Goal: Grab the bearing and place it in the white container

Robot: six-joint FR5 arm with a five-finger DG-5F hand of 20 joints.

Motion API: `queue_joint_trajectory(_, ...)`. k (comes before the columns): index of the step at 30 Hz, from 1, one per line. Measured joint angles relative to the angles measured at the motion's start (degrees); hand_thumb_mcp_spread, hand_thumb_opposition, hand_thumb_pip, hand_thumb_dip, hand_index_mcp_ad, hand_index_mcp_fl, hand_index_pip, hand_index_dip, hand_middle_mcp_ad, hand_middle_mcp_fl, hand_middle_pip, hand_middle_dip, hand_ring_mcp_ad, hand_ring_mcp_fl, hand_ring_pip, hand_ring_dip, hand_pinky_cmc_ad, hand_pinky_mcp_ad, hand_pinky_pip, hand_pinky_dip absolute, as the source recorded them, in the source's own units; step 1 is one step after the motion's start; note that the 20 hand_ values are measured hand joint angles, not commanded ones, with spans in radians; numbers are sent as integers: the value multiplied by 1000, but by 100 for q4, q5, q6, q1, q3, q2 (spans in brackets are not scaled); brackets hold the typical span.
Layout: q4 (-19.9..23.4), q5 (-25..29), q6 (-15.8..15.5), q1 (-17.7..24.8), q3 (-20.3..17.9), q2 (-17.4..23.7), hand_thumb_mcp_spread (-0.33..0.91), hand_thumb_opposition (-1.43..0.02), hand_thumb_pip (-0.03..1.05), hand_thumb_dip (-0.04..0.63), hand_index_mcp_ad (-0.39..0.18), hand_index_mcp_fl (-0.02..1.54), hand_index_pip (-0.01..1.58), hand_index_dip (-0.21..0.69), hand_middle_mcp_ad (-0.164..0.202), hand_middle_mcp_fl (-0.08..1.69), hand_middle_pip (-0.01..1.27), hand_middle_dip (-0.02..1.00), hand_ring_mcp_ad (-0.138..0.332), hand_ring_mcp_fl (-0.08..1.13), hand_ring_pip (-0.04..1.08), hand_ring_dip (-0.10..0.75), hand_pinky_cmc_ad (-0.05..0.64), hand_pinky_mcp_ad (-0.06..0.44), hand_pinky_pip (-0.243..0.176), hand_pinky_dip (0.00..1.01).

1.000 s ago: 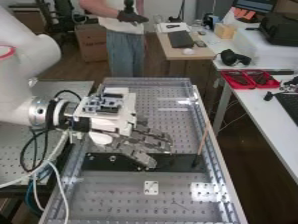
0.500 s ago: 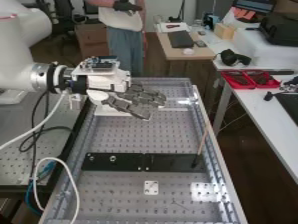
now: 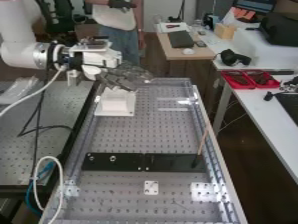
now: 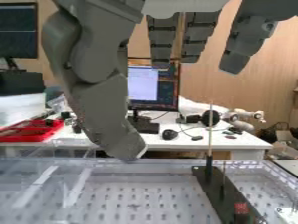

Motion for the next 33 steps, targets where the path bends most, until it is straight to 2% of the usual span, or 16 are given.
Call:
queue_joint_trajectory(9, 35, 307, 134, 653, -446, 333, 642, -974, 559, 346, -239, 300, 1422, 216, 56, 45, 140, 206, 94, 2, 103, 93, 372, 279, -59, 195)
queue_joint_trajectory(16, 49, 375, 336, 1110, -676, 360, 642, -974, 559, 346, -239, 300, 1422, 216, 56, 42, 140, 206, 98, 2, 103, 96, 372, 279, -59, 195)
queue_joint_trajectory(24, 219, 523, 565, 1538, -797, 190, 642, -974, 559, 346, -239, 297, 1422, 216, 58, 42, 140, 206, 98, 2, 103, 93, 372, 278, -59, 195)
queue_joint_trajectory(33, 509, 655, 818, 1726, -739, -367, 642, -974, 559, 346, -237, 297, 1422, 216, 59, 42, 140, 206, 94, 2, 103, 96, 372, 278, -59, 195)
